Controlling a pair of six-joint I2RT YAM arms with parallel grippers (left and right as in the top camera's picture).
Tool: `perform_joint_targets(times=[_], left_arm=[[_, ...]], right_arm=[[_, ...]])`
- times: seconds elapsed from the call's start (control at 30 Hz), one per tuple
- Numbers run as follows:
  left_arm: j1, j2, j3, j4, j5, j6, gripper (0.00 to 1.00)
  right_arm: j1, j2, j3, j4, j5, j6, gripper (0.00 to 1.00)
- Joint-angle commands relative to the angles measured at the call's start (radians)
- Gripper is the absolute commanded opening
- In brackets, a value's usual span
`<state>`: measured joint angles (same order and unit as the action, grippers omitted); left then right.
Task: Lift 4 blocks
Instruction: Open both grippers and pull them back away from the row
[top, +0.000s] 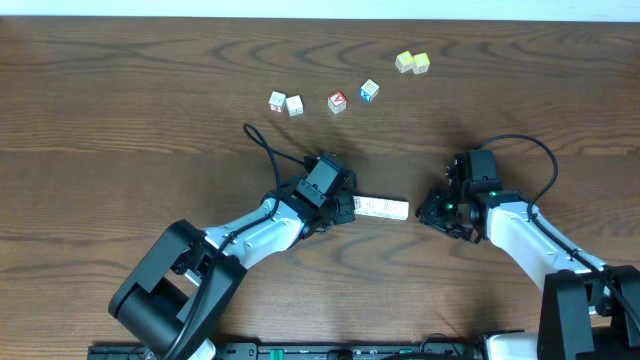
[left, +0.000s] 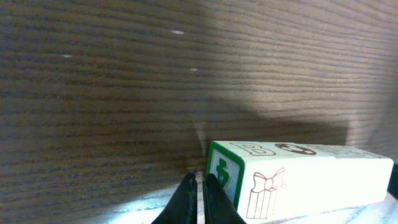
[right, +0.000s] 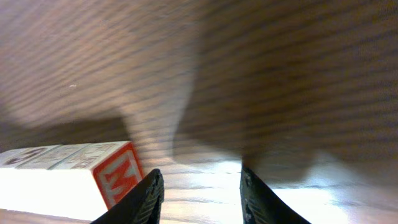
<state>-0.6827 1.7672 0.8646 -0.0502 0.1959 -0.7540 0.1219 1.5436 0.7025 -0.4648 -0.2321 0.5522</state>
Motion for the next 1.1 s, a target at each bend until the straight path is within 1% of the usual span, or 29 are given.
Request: perform_joint_targets(times=[0.0,0.07,0.1,0.3,0.4,0.43,0.5,0.53,0.6,0.63,0.67,0.7,0.73,0.9,1.07], left_arm=[[-0.003,-0.031,0.023,-0.023,-0.037,0.019,0.07],[-0.003,-0.04,0.023,-0.048,-0.068,0.019,0.07],[-0.003,-0.049,0.023,-0.064,-0.086,0.019,0.07],[-0.003,-0.139,0.023,-0.184,-0.212,0.015,0.07],[0.005,-0.218,0.023,-0.266,-0.266,0.016,0.07],[0.011,-0.249,0.023,-0.293,-0.277,0.016,0.08],[0.026,-0.311,0.023,-0.343,-0.288,0.016,0.17],[0.034,-0.34,0.023,-0.363,-0.291,0.016,0.32],[0.054,-0.404,0.023,-0.41,-0.291,0.016,0.58],[0.064,-0.438,0.023,-0.436,-0.291,0.016,0.65],[0.074,-0.468,0.023,-0.461,-0.291,0.016,0.69],[0.084,-0.492,0.023,-0.482,-0.291,0.018,0.72],[0.094,-0.52,0.023,-0.507,-0.291,0.02,0.73],[0.151,-0.618,0.023,-0.602,-0.306,0.02,0.75],[0.176,-0.629,0.023,-0.609,-0.321,0.019,0.75]], right_arm=[[-0.005,0.004,0.043,-0.04,0.098,0.011,0.41],[-0.006,0.004,0.062,-0.067,0.117,0.013,0.46],[-0.006,0.004,0.072,-0.079,0.121,0.013,0.5],[-0.015,0.003,0.167,-0.197,0.124,0.011,0.8],[-0.023,0.0,0.23,-0.29,0.123,-0.014,0.99],[-0.023,-0.004,0.253,-0.324,0.123,-0.032,0.99],[-0.023,-0.019,0.286,-0.381,0.122,-0.06,0.99],[-0.023,-0.034,0.299,-0.41,0.122,-0.073,0.99],[-0.022,-0.073,0.309,-0.455,0.114,-0.098,0.99],[-0.02,-0.101,0.309,-0.48,0.111,-0.113,0.99],[-0.018,-0.129,0.309,-0.508,0.111,-0.126,0.99],[-0.015,-0.155,0.309,-0.532,0.111,-0.139,0.99],[-0.01,-0.186,0.309,-0.56,0.111,-0.15,0.99],[0.053,-0.383,0.283,-0.682,0.109,-0.165,0.99],[0.123,-0.571,0.227,-0.706,0.108,-0.14,0.99]])
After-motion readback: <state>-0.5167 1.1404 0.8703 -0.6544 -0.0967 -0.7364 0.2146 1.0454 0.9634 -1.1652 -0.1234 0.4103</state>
